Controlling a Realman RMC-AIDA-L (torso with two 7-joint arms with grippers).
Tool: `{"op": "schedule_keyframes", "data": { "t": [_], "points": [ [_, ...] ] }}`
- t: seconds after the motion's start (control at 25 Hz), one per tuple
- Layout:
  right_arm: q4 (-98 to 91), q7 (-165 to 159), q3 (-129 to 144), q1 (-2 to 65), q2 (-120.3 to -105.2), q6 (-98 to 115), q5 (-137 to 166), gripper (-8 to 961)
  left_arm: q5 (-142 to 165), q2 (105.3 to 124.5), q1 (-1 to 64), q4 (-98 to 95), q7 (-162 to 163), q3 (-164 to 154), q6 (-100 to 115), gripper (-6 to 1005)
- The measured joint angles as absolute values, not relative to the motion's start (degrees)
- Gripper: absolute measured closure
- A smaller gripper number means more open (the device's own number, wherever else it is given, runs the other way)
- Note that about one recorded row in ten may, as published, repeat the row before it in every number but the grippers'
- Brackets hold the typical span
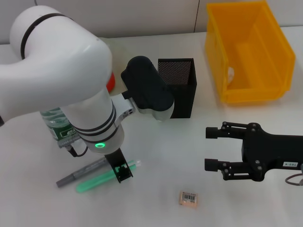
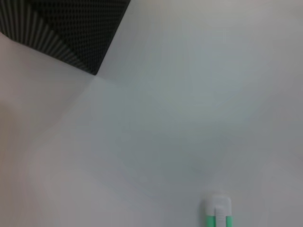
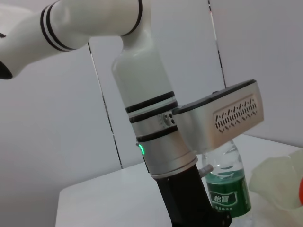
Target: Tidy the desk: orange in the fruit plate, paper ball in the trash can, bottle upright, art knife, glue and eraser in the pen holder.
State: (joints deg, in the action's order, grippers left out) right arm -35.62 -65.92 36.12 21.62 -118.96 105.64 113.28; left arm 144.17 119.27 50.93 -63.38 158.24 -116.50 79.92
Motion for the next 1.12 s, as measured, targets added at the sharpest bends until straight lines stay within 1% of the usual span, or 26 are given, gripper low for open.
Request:
{"op": "schedule_keyframes", "data": {
  "t": [1.12],
  "points": [
    [-36.1,-66.5,35.9,19.2,-118.25,104.4,113.7,190,147.1,119.26,50.8,-69.3,159.7,-115.3,79.0,803]
  ]
}}
